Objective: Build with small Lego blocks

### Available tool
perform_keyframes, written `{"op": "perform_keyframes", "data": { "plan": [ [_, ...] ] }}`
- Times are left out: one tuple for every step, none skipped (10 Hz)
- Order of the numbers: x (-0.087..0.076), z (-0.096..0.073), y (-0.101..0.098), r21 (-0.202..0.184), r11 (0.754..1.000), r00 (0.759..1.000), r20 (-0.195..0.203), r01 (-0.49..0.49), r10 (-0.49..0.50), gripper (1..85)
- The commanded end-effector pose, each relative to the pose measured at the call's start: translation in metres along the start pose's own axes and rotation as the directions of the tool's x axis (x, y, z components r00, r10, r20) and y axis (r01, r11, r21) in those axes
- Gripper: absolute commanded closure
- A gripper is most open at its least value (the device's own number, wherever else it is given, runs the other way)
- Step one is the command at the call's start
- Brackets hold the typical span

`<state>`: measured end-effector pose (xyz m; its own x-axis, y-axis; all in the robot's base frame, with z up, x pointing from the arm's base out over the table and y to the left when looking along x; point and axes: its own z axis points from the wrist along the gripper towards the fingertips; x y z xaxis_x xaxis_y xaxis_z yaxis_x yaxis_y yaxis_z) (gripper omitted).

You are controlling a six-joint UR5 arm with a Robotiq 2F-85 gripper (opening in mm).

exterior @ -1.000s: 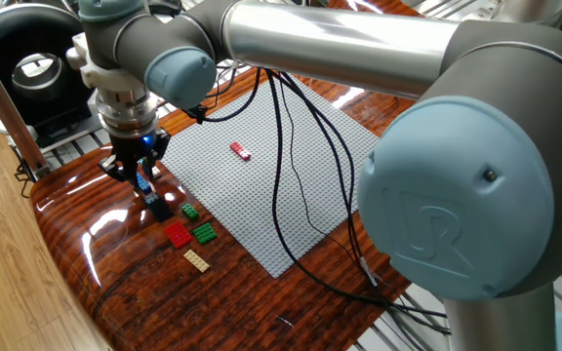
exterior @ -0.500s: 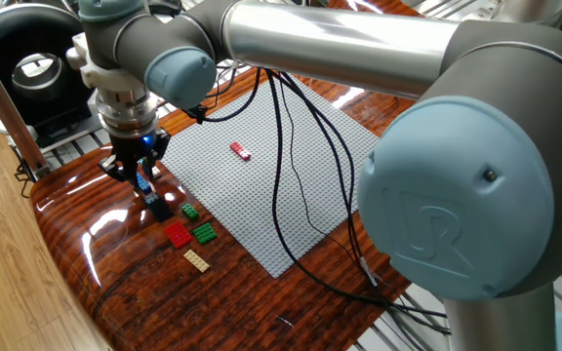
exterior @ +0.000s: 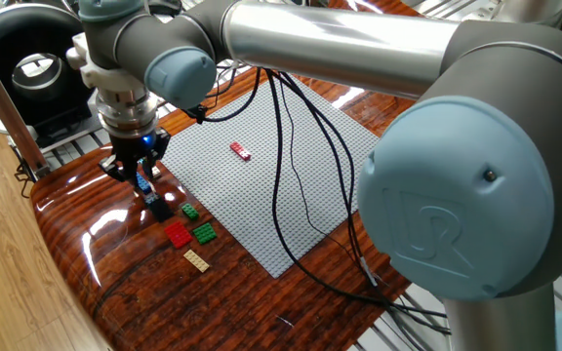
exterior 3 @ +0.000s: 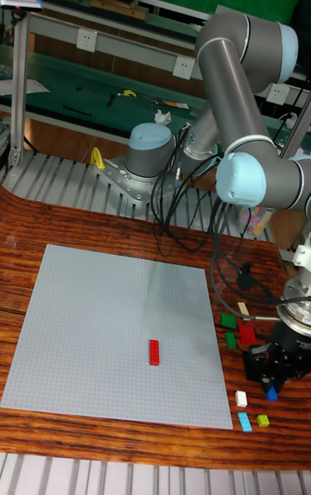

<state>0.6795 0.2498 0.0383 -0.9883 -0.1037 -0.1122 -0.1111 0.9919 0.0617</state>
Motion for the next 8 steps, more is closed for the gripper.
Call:
{"op": "perform_keyframes", "data": {
  "plan": [
    [0.016, -0.006, -0.036, -0.025, 0.998, 0.998, -0.016, 0.056, -0.056, 84.3],
    [0.014, -0.004, -0.034, -0.028, 0.998, 0.999, 0.000, 0.048, -0.048, 84.3],
    [0.015, -0.004, -0.033, -0.035, 0.999, 1.000, -0.001, 0.029, -0.029, 84.3],
    [0.015, -0.004, -0.038, -0.015, 1.000, 1.000, -0.002, -0.011, 0.011, 84.3],
    [0.014, -0.004, -0.044, 0.008, 0.999, 0.999, -0.001, -0.039, 0.039, 84.3],
    [0.015, -0.004, -0.046, 0.016, 0.999, 0.999, -0.001, -0.040, 0.040, 84.3],
    [0.024, -0.010, -0.068, 0.028, 1.000, 1.000, -0.016, -0.009, 0.009, 84.3],
    [0.039, -0.017, -0.092, 0.019, 1.000, 0.999, -0.028, 0.018, -0.017, 84.3]
  ]
}}
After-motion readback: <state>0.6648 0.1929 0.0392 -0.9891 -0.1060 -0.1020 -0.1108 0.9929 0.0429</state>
